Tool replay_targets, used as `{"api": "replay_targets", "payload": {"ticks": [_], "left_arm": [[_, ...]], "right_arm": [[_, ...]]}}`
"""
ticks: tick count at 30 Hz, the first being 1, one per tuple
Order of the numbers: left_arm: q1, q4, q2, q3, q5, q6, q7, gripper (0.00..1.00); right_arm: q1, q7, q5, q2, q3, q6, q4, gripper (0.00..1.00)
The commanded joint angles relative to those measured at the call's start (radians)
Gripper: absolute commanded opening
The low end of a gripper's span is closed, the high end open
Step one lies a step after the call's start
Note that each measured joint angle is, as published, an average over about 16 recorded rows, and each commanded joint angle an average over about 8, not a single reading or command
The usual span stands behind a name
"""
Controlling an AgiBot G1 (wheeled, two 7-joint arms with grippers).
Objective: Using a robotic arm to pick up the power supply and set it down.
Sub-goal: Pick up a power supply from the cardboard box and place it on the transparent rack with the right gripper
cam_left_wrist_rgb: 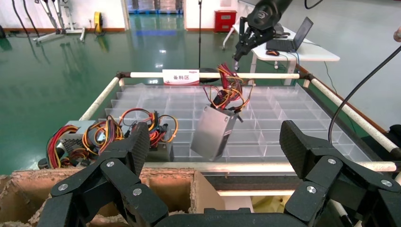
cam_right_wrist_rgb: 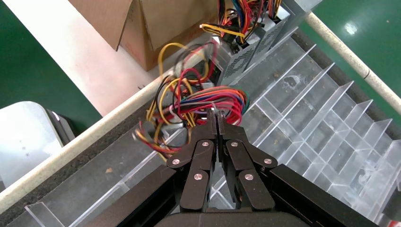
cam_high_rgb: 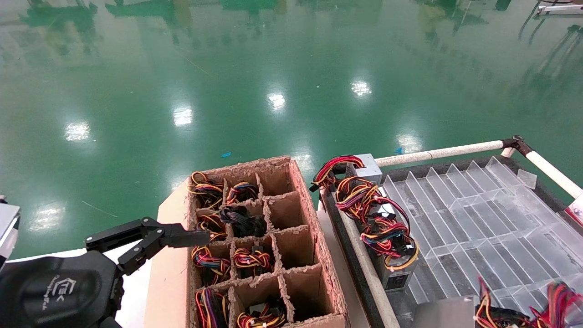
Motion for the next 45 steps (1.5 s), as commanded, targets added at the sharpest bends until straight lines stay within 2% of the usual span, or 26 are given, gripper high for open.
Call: {"api": "replay_targets", "payload": {"ticks": [1,12,22,23,29,30,31,45], "left_arm": [[0.0,0.0,0.0,0.0,0.0,0.0,0.0,1.0],[0.0,0.0,0.0,0.0,0.0,0.0,0.0,1.0],[0.0,0.0,0.0,0.001,-0.001,0.0,0.0,1.0],[0.0,0.0,0.0,0.001,-0.001,0.0,0.0,1.0],[0.0,0.0,0.0,0.001,-0.001,-0.001,0.001,1.0],[0.0,0.0,0.0,0.001,-0.001,-0.001,0.001,1.0],[0.0,0.0,0.0,0.001,-0.001,-0.001,0.001,1.0],[0.0,0.0,0.0,0.001,-0.001,-0.001,0.001,1.0]], "right_arm": [[-0.005,0.007,-0.004,-0.011,0.009,0.001,0.0,0.0],[-0.013,0.02,0.013,-0.123,-0.031,0.004,-0.04,0.0],[-0.073,-0.031,0.069,-0.253,-0.14,0.007,-0.148,0.01],[-0.08,-0.04,0.078,-0.266,-0.151,0.007,-0.161,0.07],[-0.107,-0.081,0.125,-0.32,-0.192,0.008,-0.22,0.82],[-0.108,-0.083,0.129,-0.323,-0.195,0.008,-0.224,0.94],[-0.11,-0.085,0.132,-0.326,-0.197,0.008,-0.228,1.0],[-0.106,-0.071,0.146,-0.314,-0.19,0.02,-0.211,1.0]]}}
